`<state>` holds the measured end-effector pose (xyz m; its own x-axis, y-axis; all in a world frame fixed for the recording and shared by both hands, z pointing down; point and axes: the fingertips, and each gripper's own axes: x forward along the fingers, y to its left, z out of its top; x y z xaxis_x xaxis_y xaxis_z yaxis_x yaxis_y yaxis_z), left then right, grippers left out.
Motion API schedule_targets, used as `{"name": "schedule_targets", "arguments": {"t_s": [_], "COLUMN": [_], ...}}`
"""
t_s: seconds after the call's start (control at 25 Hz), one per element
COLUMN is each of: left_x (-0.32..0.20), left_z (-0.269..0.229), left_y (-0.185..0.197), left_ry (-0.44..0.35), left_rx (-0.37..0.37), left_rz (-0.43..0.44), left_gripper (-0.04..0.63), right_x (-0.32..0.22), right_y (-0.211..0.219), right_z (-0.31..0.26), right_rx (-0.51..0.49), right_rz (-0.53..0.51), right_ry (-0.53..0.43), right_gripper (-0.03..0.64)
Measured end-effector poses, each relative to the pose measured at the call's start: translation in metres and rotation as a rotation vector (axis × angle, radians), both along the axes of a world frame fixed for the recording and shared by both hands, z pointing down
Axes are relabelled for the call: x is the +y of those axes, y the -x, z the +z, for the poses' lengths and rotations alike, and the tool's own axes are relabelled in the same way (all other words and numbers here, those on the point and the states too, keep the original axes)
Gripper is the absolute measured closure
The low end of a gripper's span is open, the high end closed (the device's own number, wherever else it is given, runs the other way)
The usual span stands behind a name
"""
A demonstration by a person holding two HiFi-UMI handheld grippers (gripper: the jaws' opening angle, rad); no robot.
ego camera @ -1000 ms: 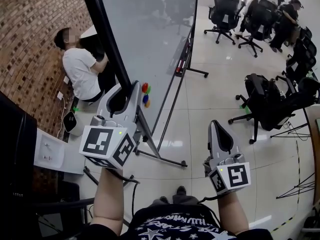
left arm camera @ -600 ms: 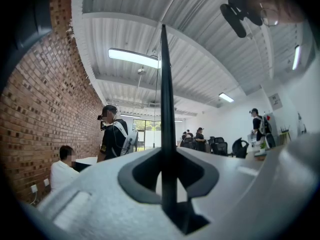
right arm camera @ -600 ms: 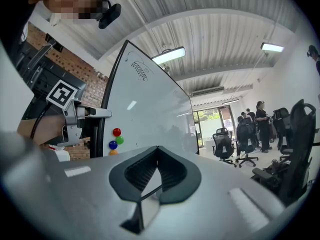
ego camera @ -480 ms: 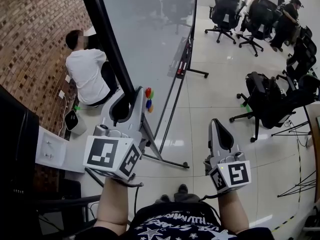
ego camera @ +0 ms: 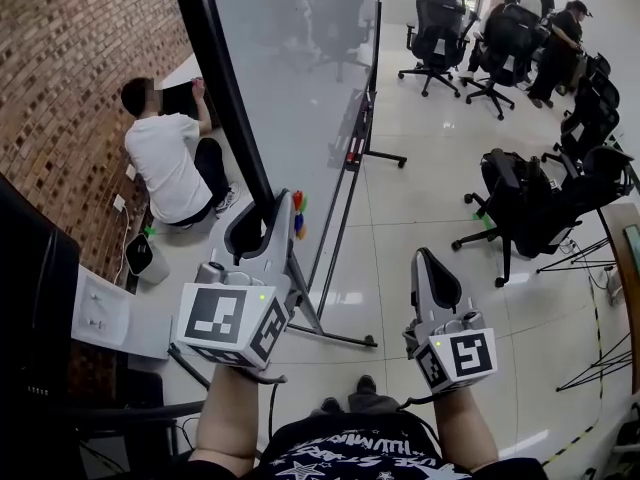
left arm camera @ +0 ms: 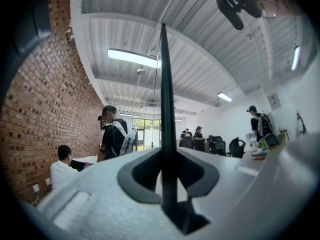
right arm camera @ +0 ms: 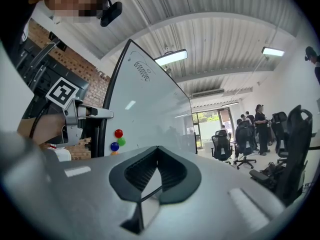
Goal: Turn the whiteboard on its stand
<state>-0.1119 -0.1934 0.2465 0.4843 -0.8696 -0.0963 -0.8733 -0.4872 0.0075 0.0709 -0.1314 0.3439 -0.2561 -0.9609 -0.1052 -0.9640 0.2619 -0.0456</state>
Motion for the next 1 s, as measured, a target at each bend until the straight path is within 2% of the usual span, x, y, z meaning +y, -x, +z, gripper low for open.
{"name": "schedule_targets", "arguments": {"t_s": [0.56,1.0], "left_x": [0.025,0.038], "left_z": [0.005,0.005], "left_y": [-0.006,-0.006], "left_ry": [-0.018,-0.026], "left_rx": [-0.002,0.010], "left_rz": [0.051,0.031], "left_gripper": [0.514,0.516], "right_x": [0.049,0.071], "right_y": [0.001,-0.009], "right_z": [0.007,0.011], "right_rx": [-0.007,0.000], "right_rz": [0.088,0.142], "right_ry": [0.006,0.005], "right_gripper": [0.609,0.609]}}
